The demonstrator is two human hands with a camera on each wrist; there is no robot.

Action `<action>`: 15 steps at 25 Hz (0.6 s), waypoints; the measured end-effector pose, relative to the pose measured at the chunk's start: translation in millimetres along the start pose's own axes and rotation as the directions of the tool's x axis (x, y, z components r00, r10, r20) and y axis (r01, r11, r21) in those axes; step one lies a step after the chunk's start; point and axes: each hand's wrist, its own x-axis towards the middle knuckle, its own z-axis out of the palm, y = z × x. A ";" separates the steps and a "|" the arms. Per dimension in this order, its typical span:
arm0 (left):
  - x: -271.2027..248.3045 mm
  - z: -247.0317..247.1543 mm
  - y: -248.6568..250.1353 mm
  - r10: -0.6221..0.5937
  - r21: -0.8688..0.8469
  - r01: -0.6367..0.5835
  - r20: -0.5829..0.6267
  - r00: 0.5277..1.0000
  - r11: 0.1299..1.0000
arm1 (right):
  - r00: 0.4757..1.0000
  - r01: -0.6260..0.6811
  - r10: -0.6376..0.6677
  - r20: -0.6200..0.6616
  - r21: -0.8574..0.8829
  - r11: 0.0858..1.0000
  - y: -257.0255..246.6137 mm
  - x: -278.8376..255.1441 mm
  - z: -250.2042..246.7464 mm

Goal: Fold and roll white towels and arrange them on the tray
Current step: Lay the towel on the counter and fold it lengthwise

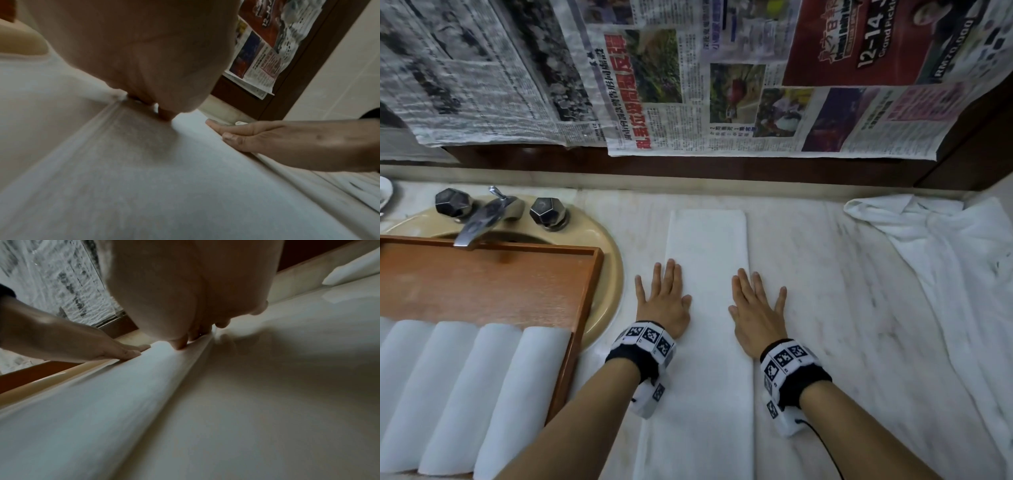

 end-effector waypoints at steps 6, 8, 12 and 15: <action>64.3 -43.4 7.6 -0.036 0.044 0.034 0.028 0.999 0.998 | 0.997 -0.004 0.006 0.077 -0.028 1.000 12.9 65.6 -40.5; 84.5 -58.1 6.4 -0.037 0.049 0.034 0.066 0.997 0.998 | 0.993 -0.008 0.011 0.115 -0.024 1.000 13.4 87.5 -53.7; 97.5 -80.4 7.8 -0.049 0.014 0.049 -0.012 0.999 0.999 | 0.993 -0.031 0.029 0.115 0.017 0.999 13.6 95.1 -69.5; 41.3 -49.1 25.2 0.153 -0.057 -0.159 -0.098 0.983 0.986 | 0.993 0.052 -0.055 0.100 0.027 0.998 -4.8 41.9 -45.7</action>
